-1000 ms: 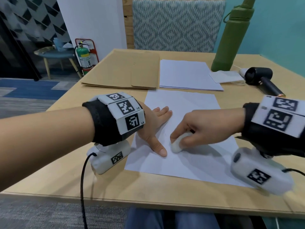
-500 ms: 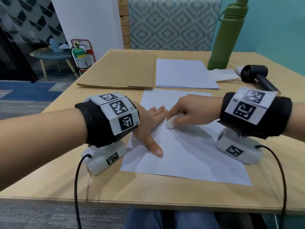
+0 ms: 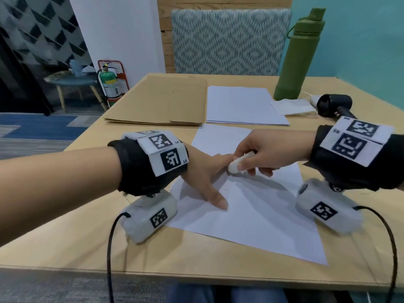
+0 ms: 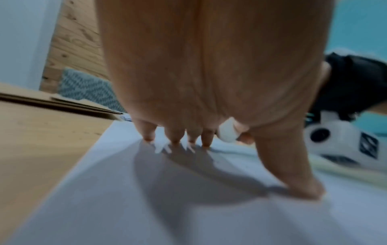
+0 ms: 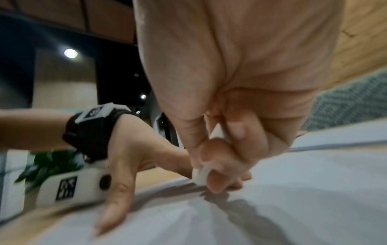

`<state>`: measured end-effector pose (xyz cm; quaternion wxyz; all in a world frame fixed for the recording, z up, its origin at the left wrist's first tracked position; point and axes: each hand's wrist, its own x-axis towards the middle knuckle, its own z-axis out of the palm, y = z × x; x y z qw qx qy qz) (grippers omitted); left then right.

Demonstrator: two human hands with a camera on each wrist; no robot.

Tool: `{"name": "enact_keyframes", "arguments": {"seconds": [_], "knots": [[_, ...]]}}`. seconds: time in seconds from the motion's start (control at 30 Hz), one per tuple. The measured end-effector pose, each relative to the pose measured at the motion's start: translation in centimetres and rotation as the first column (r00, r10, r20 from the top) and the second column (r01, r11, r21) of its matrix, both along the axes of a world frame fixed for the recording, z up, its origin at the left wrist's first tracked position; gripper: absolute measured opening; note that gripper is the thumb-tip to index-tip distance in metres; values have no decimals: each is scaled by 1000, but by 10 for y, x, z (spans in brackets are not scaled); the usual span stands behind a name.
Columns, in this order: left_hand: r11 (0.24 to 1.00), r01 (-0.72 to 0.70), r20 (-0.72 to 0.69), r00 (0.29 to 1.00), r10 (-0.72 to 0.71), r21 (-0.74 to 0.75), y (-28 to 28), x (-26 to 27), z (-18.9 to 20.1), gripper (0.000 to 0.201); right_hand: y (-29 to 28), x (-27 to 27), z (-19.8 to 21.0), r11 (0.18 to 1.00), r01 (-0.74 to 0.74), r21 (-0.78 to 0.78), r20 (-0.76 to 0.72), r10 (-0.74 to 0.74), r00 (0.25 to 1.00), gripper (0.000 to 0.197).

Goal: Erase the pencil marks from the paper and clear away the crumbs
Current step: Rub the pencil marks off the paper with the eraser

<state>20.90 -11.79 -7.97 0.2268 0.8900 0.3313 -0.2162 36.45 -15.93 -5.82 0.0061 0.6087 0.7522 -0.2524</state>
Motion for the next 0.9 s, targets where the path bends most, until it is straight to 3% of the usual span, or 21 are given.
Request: {"name": "enact_keyframes", "arguments": {"seconds": [0.07,0.17,0.23,0.33,0.53,0.7,0.8,0.9], "knots": [[999,-27,39,999,26,32,-1,0,-6,101,5,-1,-4,1000,3,26,47,-5,999,28],[994,35,-54,998,-29,100,1,-1,-13,119,1,-6,-11,996,-17,87,99,9,995,27],[987,75,-134,989,-56,142,3,0,-15,128,-12,-10,-13,987,-126,104,107,115,988,24],[982,83,-224,974,-43,169,1,3,-14,123,-31,-17,-13,962,-272,34,85,268,960,25],[985,79,-199,979,-47,155,3,2,-13,126,-3,-11,-13,968,-151,199,151,122,981,21],[981,118,-229,970,-81,154,5,2,-16,124,-28,-24,-11,957,-286,55,106,280,954,34],[982,92,-219,974,-55,163,3,2,-13,123,-10,-18,-12,973,-178,148,131,159,979,18],[979,88,-216,975,-47,182,-2,3,-10,124,-3,-16,-13,976,-91,200,110,70,991,18]]}}
